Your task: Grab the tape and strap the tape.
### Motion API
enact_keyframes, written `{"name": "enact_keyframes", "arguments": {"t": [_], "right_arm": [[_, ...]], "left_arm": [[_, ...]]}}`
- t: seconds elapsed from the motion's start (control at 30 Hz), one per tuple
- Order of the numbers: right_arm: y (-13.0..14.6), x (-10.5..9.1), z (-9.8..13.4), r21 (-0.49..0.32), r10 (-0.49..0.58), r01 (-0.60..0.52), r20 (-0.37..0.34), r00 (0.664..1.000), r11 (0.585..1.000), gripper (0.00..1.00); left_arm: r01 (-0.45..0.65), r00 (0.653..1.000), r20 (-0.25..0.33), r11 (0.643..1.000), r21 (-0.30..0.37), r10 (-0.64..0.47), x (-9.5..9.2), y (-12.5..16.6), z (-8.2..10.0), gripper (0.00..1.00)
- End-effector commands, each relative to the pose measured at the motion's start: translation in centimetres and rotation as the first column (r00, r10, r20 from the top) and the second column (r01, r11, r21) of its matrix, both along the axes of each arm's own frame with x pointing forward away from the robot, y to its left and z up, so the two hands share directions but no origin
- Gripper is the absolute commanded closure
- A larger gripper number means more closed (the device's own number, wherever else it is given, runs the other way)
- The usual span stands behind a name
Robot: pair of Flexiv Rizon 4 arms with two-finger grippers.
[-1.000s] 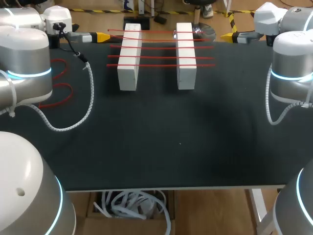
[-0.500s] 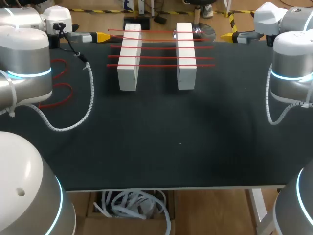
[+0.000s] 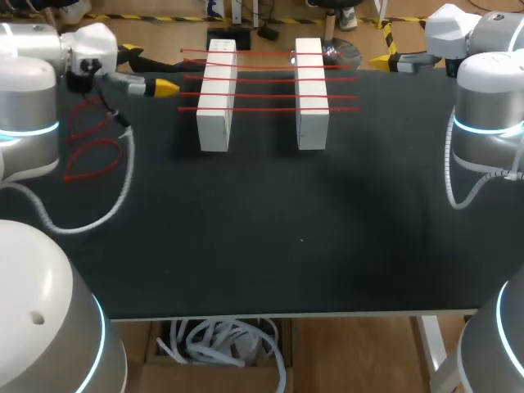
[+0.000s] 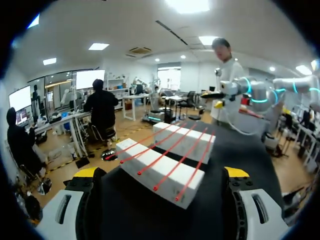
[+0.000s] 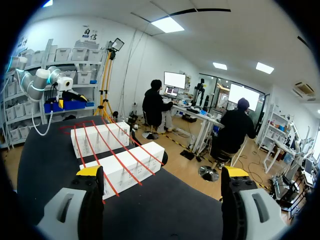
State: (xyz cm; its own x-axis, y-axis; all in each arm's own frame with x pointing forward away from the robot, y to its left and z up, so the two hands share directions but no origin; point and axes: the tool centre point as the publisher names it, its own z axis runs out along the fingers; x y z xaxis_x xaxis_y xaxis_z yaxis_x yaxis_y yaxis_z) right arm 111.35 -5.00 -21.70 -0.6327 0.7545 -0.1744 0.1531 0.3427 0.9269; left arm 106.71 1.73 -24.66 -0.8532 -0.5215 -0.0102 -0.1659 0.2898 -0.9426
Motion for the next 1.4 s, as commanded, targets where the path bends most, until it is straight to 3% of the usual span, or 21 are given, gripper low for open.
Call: {"name": "enact_keyframes", "arguments": {"t": [0.03, 0.07, 0.1, 0.13, 0.23, 0.27, 0.3, 0.37, 0.4, 0.47, 0.57, 0.67, 0.77, 1.4], "right_arm": [[0.0, 0.0, 0.0, -0.001, 0.0, 0.0, -0.002, 1.0, 1.0, 0.0], [0.0, 0.0, 0.0, -0.001, 0.0, 0.0, -0.002, 1.0, 1.0, 0.0], [0.0, 0.0, 0.0, -0.001, 0.0, 0.0, -0.002, 1.0, 1.0, 0.0], [0.0, 0.0, 0.0, -0.001, 0.0, 0.0, -0.002, 1.0, 1.0, 0.0], [0.0, 0.0, 0.0, -0.001, 0.0, 0.0, -0.002, 1.0, 1.0, 0.0], [0.0, 0.0, 0.0, -0.001, 0.0, 0.0, -0.002, 1.0, 1.0, 0.0], [0.0, 0.0, 0.0, -0.001, 0.0, 0.0, -0.002, 1.0, 1.0, 0.0], [0.0, 0.0, 0.0, -0.001, 0.0, 0.0, -0.002, 1.0, 1.0, 0.0], [0.0, 0.0, 0.0, -0.001, 0.0, 0.0, -0.002, 1.0, 1.0, 0.0], [0.0, 0.0, 0.0, -0.001, 0.0, 0.0, -0.002, 1.0, 1.0, 0.0], [0.0, 0.0, 0.0, -0.001, 0.0, 0.0, -0.002, 1.0, 1.0, 0.0], [0.0, 0.0, 0.0, -0.001, 0.0, 0.0, -0.002, 1.0, 1.0, 0.0], [0.0, 0.0, 0.0, -0.001, 0.0, 0.0, -0.002, 1.0, 1.0, 0.0], [0.0, 0.0, 0.0, -0.001, 0.0, 0.0, -0.002, 1.0, 1.0, 0.0]], "left_arm": [[0.277, 0.961, 0.006, 0.96, 0.037, -0.277, 0.0, 0.8, -1.1, 0.0], [0.285, 0.958, 0.02, 0.958, 0.019, -0.286, -0.2, 0.7, -1.3, 0.08], [0.275, 0.961, 0.021, 0.961, 0.004, -0.275, -0.2, 0.7, -1.3, 0.57], [0.269, 0.963, 0.019, 0.963, 0.001, -0.269, -0.2, 0.6, -1.4, 0.65], [0.301, 0.953, 0.025, 0.954, 0.007, -0.301, -0.5, 0.1, -1.8, 0.68], [0.312, 0.95, 0.028, 0.95, 0.002, -0.312, -0.6, -0.1, -1.9, 0.77], [0.319, 0.948, 0.022, 0.948, -0.005, -0.319, -0.7, -0.2, -2.0, 1.0], [0.328, 0.945, 0.021, 0.945, -0.001, -0.328, -0.8, -0.5, -2.2, 1.0], [0.339, 0.94, 0.018, 0.941, 0.0, -0.339, -0.9, -0.6, -2.3, 0.89], [0.346, 0.938, 0.017, 0.938, -0.005, -0.346, -0.9, -0.7, -2.4, 0.91], [0.365, 0.931, 0.012, 0.931, -0.007, -0.365, -1.0, -0.9, -2.6, 0.75], [0.381, 0.925, 0.006, 0.925, -0.01, -0.381, -1.1, -1.1, -2.9, 0.76], [0.4, 0.916, -0.001, 0.916, -0.015, -0.401, -1.2, -1.2, -3.2, 0.64], [0.443, 0.893, -0.034, 0.891, -0.098, -0.448, -1.7, -2.4, -5.6, 0.65]]}}
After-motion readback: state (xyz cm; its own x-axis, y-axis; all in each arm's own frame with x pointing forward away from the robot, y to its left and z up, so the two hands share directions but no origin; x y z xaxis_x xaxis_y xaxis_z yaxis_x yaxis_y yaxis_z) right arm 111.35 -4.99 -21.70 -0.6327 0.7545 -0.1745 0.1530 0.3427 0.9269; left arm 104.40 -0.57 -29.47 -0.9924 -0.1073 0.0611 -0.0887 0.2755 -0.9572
